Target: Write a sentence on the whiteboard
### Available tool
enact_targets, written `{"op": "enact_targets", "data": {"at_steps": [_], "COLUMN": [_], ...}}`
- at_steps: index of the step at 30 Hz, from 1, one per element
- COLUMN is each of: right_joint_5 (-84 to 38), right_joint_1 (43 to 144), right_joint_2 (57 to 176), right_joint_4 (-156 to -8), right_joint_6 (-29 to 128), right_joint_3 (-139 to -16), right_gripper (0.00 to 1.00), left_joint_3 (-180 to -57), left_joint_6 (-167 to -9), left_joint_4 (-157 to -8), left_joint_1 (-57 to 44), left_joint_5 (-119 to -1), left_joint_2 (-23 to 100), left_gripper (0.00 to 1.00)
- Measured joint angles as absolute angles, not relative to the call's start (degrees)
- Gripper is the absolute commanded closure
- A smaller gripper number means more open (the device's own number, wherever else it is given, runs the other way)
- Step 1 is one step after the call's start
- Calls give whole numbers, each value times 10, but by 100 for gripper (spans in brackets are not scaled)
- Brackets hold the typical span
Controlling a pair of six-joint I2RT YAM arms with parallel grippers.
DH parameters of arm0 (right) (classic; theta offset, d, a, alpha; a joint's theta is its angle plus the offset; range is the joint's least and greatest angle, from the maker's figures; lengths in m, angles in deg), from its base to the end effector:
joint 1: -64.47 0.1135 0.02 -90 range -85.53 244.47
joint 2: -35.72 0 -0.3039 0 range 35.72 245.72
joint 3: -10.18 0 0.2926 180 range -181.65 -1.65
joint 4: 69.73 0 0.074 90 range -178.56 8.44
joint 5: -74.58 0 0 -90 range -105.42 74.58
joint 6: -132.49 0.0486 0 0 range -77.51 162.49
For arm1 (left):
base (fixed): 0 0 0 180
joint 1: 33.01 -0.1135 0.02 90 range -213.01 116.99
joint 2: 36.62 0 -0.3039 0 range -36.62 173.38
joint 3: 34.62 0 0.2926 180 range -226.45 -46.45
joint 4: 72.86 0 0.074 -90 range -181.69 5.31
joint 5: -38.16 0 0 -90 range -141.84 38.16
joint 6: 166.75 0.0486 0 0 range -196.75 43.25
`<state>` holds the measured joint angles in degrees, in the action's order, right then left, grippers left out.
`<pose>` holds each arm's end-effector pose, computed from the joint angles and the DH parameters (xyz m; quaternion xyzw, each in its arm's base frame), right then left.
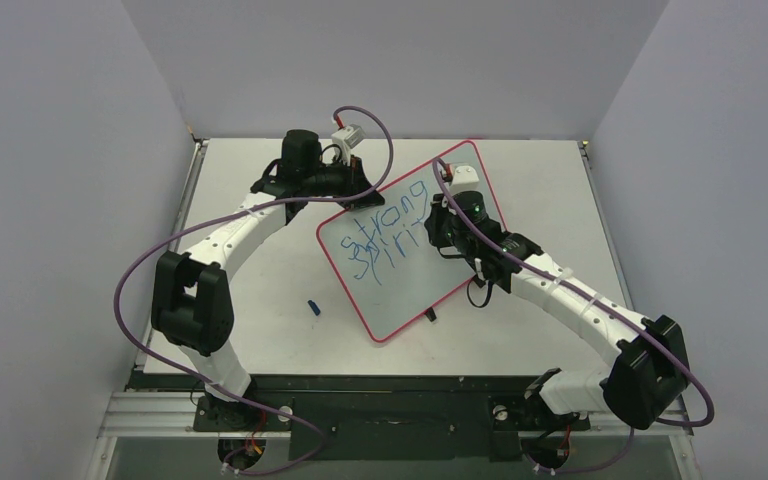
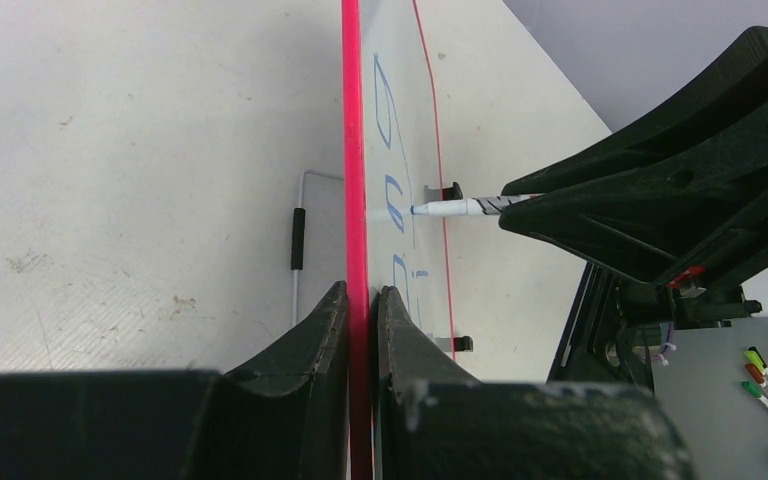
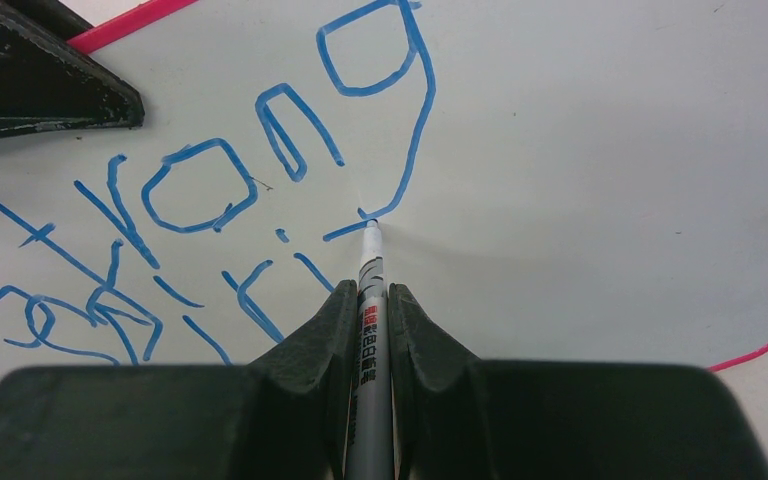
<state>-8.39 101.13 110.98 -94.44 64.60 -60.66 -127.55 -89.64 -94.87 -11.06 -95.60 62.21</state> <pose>0.2772 0.1989 0.3253 -0.0782 0.8576 0.2020 0.4665 0.4086 -0.2009 0.3327 0.2544 0.7774 -0.4479 0.3610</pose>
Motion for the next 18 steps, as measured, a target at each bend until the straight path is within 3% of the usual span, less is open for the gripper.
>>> {"op": "enact_targets", "data": {"at_steps": [18], "right_joint_5": [-98], "right_joint_1": [1012], "right_joint_2": [1104], "right_joint_4": [-962], "right_joint_6": [657], "right_joint_3": [-629], "right_gripper": [100], "left_joint_3": [-1276], "left_joint_6": [-896], "left_joint_4": [-948], "left_joint_1": [-110], "left_joint_5": [-962], "left_joint_2": [619], "left_gripper": [100]}}
